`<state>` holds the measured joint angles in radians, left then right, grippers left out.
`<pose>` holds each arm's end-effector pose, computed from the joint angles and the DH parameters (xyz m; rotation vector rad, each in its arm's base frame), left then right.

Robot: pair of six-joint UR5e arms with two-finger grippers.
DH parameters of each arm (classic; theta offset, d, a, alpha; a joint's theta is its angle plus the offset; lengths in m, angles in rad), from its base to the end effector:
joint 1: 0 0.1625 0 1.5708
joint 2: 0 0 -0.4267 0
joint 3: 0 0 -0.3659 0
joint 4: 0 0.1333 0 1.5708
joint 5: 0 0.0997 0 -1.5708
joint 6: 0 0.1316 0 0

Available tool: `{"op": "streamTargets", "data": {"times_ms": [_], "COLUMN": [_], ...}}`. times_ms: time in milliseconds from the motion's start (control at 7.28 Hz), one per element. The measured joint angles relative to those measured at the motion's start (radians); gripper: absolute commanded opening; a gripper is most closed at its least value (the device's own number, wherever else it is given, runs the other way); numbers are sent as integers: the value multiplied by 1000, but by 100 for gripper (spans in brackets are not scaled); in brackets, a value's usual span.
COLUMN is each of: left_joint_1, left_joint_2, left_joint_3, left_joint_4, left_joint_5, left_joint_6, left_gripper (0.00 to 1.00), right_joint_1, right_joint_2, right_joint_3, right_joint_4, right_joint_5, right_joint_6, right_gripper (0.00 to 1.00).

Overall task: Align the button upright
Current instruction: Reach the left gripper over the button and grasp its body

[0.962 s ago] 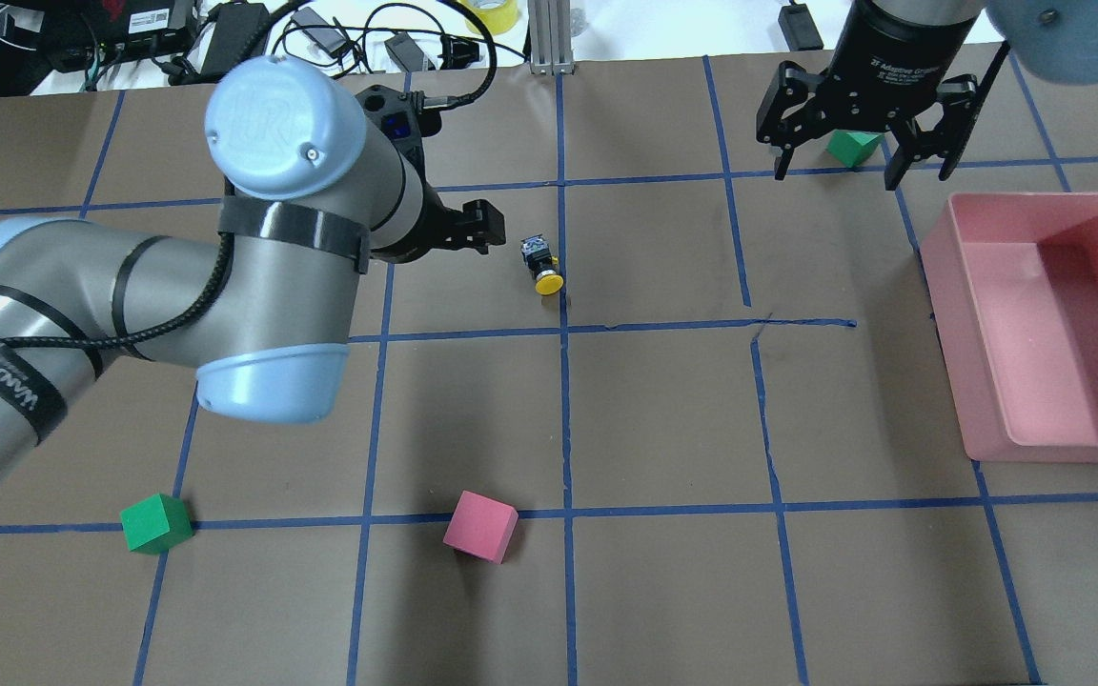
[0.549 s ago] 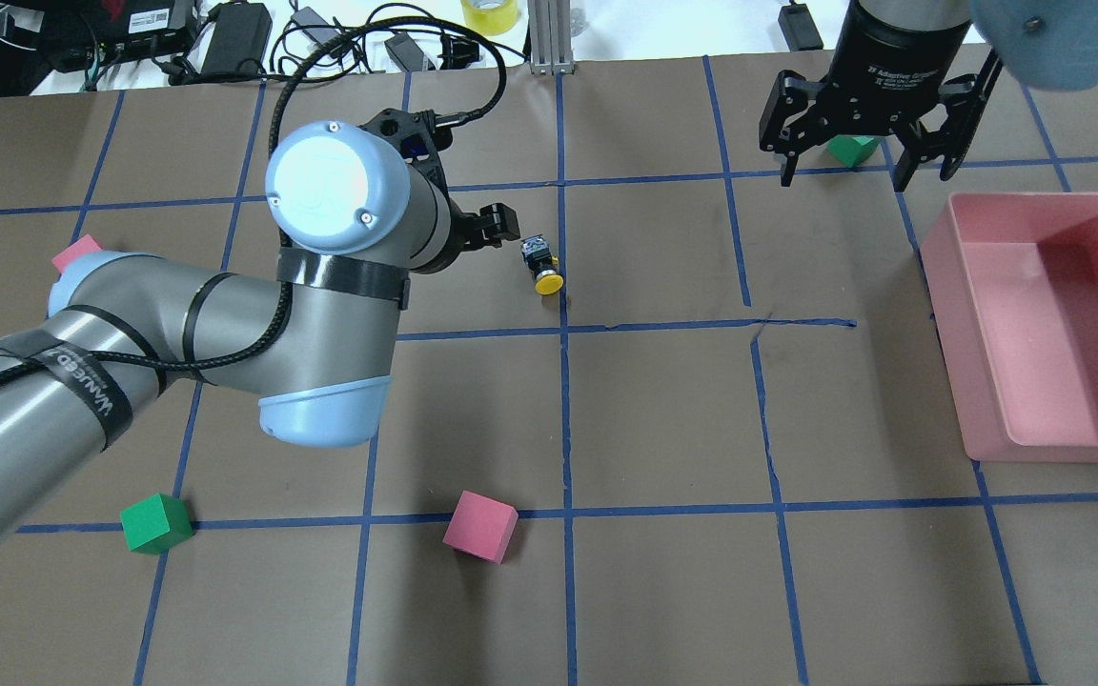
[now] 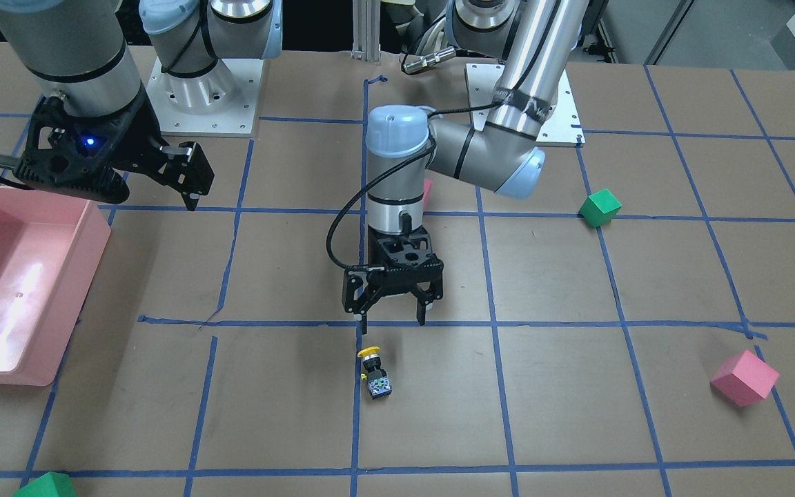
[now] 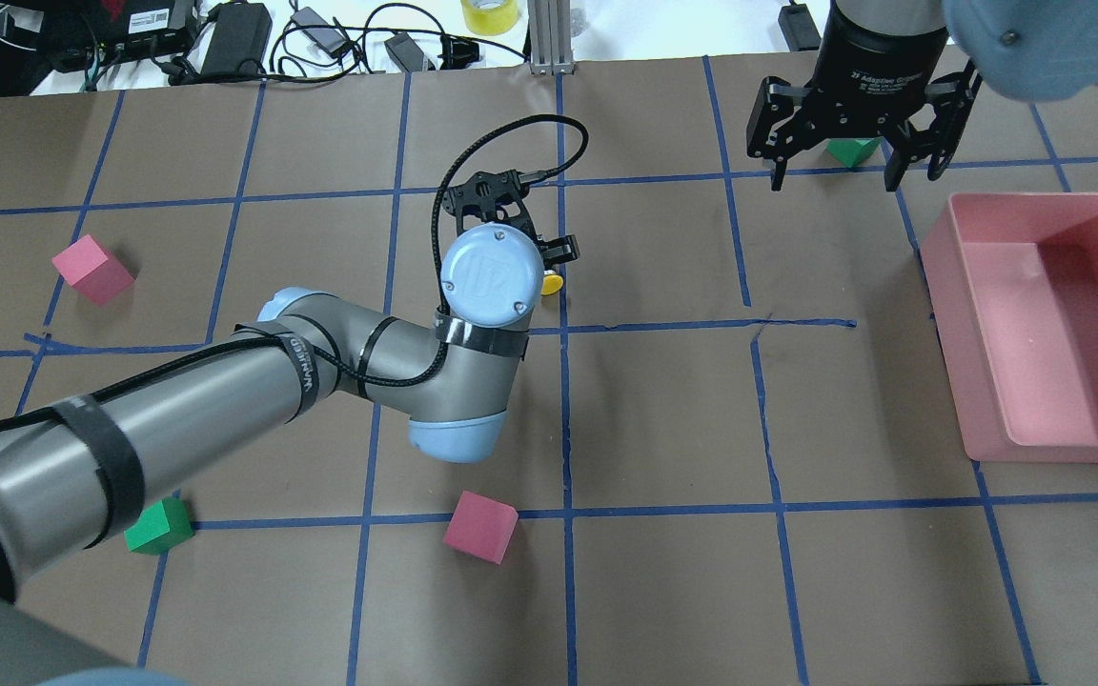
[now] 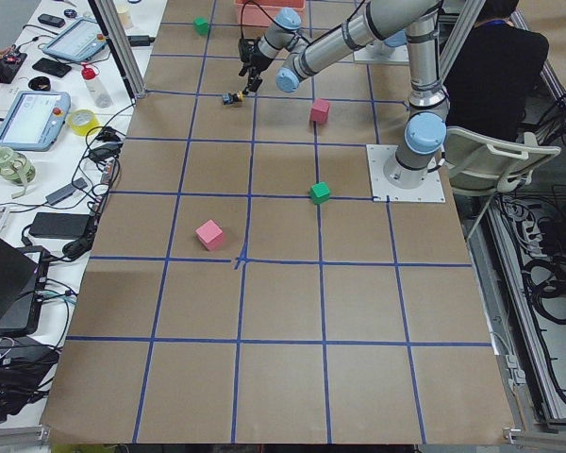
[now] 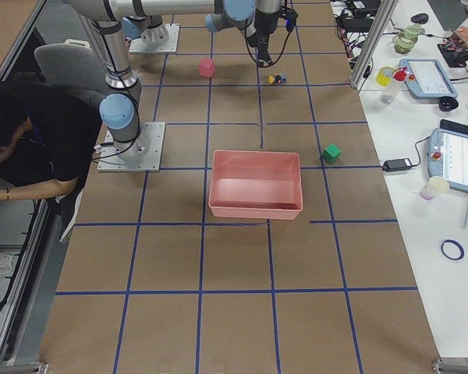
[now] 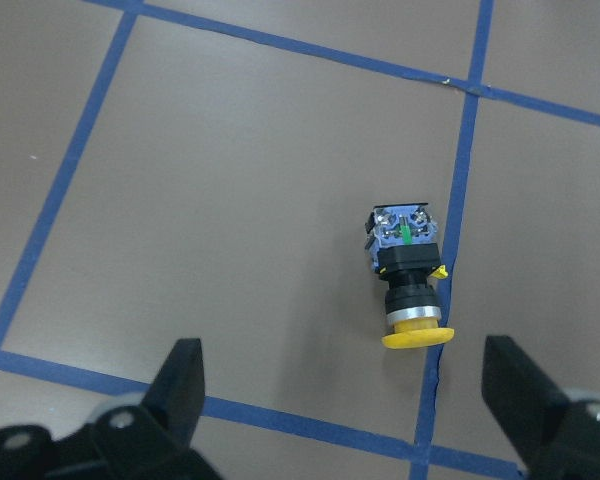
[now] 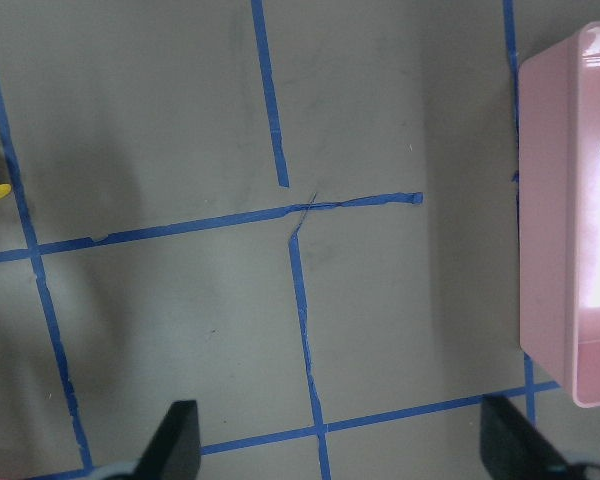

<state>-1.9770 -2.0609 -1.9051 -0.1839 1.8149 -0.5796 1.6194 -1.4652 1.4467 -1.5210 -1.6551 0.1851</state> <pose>-0.3310 -0.5127 0.2155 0.3589 -2.9246 0.9204 0.1467 -0.4998 0.4594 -0.2063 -3.0471 -0.0325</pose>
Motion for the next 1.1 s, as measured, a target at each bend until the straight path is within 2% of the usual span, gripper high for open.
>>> {"op": "streamTargets", "data": {"times_ms": [412, 549, 962, 1099], "left_joint_1": [-41, -43, -44, -44], "left_joint_2": [-155, -183, -199, -199], "left_joint_3": [98, 102, 39, 41], "left_joint_4": [112, 146, 195, 198], "left_joint_5": [67, 75, 122, 123], "left_joint_6": [-13, -7, 31, 30], "left_gripper": [94, 90, 85, 79], "right_joint_1": [9, 12, 14, 14], "right_joint_2": [-3, -4, -5, -6], "right_joint_3": [6, 9, 10, 10], "right_joint_4": [2, 1, -3, -4], "right_joint_5": [-3, -2, -11, -14], "right_joint_6": [-5, -11, -80, -118], "right_gripper": [100, 100, 100, 100]}}
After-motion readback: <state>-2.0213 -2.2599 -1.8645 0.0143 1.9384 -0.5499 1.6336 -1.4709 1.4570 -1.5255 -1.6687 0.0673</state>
